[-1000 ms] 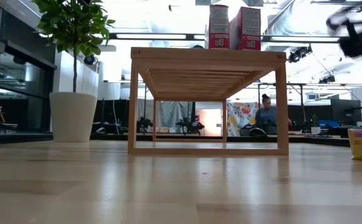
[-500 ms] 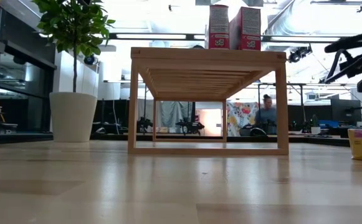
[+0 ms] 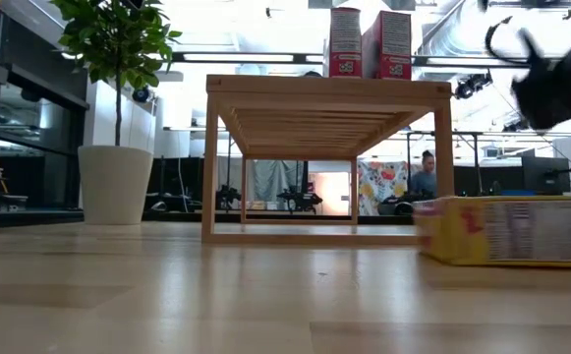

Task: Stack cereal on shelf
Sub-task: Put the yellow cereal box on the shelf aligned with the other yellow cereal box

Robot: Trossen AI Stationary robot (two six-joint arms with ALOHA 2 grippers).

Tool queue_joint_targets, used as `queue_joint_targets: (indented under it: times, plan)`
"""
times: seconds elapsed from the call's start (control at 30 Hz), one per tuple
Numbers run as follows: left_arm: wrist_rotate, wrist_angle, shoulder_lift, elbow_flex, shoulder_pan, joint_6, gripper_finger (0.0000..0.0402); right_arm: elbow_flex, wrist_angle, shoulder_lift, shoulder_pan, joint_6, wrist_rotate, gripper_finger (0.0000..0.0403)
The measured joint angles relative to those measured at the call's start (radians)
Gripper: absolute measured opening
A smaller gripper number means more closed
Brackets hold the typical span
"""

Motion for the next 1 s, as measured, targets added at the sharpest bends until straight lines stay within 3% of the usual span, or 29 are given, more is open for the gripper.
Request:
queue_joint_targets:
  times: [0.1, 0.27, 0.37, 0.5, 0.63, 1.0]
  plan:
    - [0.000, 0.000, 0.000, 0.000, 0.000, 0.000, 0.0000, 0.051, 0.050, 0.000, 0.059, -0.097, 0.024, 0.0000]
    - [0.000, -0.001, 0.000, 0.000, 0.000, -0.008, 0.0000, 0.140, -0.024, -0.010, 0.164, -0.160, 0.311, 0.0000]
    - [0.000, -0.002, 0.000, 0.000, 0.000, -0.016, 0.0000, 0.126, -0.041, 0.009, 0.211, -0.161, 0.412, 0.0000]
    - [0.003, -0.003, 0.000, 0.000, 0.000, -0.016, 0.0000, 0.043, -0.024, 0.035, 0.231, -0.120, 0.425, 0.0000]
    - [0.003, -0.002, 0.000, 0.000, 0.000, -0.016, 0.0000, -0.008, 0.029, 0.026, 0.243, -0.120, 0.518, 0.0000]
    - [0.003, 0.000, 0.000, 0.000, 0.000, -0.016, 0.0000, -0.012, 0.122, 0.033, 0.254, -0.219, 0.632, 0.0000]
